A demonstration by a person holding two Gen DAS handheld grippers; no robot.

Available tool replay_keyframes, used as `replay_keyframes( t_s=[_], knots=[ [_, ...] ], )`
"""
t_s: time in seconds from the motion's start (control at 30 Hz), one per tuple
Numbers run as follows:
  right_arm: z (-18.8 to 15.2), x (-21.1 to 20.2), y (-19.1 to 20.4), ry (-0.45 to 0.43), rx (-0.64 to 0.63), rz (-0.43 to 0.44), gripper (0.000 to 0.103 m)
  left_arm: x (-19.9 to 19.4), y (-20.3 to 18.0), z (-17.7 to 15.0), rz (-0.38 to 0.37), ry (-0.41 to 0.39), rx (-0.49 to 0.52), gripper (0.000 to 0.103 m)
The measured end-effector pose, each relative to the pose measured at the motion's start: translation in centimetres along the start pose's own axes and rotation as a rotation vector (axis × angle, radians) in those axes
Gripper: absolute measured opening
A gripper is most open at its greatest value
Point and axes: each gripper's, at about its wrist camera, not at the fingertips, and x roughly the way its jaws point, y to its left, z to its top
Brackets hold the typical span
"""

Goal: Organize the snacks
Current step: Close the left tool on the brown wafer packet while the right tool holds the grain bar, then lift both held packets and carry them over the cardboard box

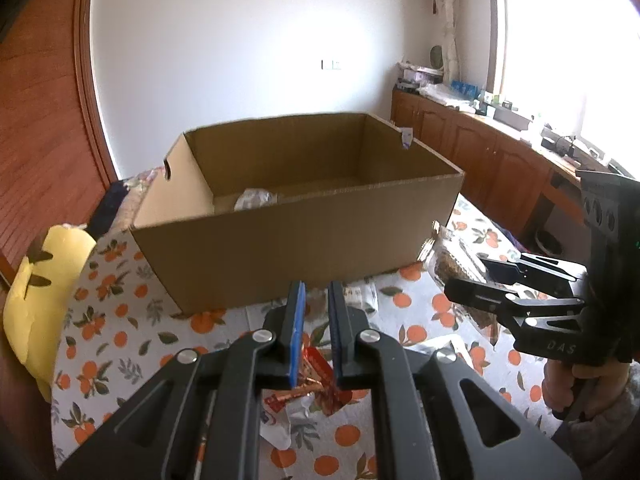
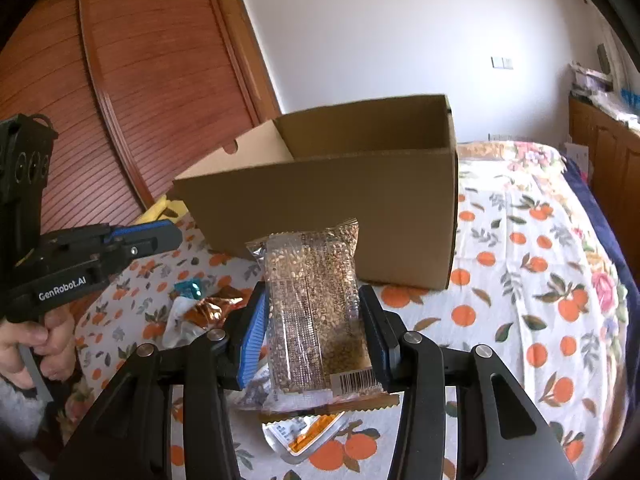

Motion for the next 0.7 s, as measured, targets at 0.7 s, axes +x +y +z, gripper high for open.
replay_keyframes(
  t_s=[0.7],
  knots=[
    [-0.2, 0.2, 0.4, 0.011, -0.018, -0.01, 0.045, 8.1, 1.4, -4.7, 0.057, 0.282, -0.01, 0.032]
  ],
)
